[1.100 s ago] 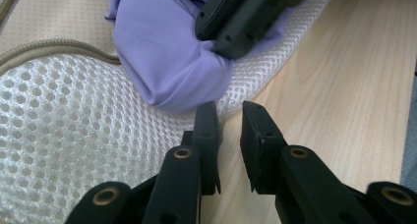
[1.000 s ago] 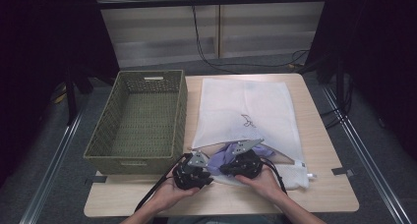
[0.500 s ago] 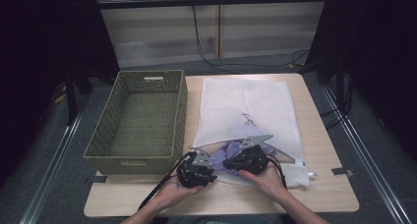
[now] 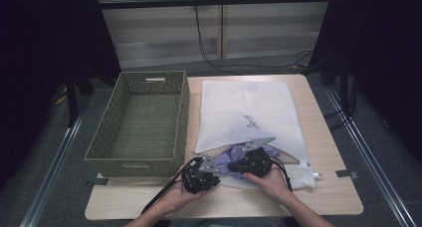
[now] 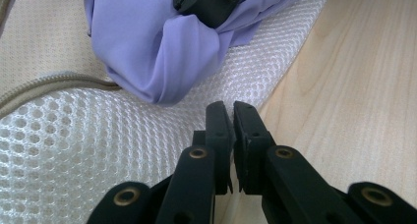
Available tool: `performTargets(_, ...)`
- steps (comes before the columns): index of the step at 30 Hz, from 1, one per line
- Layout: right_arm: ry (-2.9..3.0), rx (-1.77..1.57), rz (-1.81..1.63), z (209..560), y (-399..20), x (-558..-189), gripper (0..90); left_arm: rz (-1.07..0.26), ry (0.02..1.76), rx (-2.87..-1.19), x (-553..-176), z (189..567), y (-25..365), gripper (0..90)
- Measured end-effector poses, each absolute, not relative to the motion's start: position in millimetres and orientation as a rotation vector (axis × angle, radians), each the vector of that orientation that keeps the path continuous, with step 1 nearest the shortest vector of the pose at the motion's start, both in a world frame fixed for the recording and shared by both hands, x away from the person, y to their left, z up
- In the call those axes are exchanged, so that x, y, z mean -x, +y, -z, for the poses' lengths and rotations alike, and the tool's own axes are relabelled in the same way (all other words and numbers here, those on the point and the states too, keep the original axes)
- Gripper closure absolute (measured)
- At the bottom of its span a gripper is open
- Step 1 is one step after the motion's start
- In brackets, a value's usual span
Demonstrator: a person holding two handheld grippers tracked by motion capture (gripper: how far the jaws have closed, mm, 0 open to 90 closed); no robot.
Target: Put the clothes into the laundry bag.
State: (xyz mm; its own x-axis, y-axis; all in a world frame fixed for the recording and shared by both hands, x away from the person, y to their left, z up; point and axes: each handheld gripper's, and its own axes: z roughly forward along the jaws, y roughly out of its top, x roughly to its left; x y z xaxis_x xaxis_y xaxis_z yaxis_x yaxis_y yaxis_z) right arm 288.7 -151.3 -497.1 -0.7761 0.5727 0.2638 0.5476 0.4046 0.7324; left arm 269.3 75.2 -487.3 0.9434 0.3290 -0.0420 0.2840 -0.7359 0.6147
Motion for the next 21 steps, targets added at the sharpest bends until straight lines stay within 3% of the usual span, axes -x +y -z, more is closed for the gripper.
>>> performTargets(21,2.563,-1.110,-1.303,497,-157,-303,87.2,-0.083,0.401,-2.462,-271,486,76,85.8)
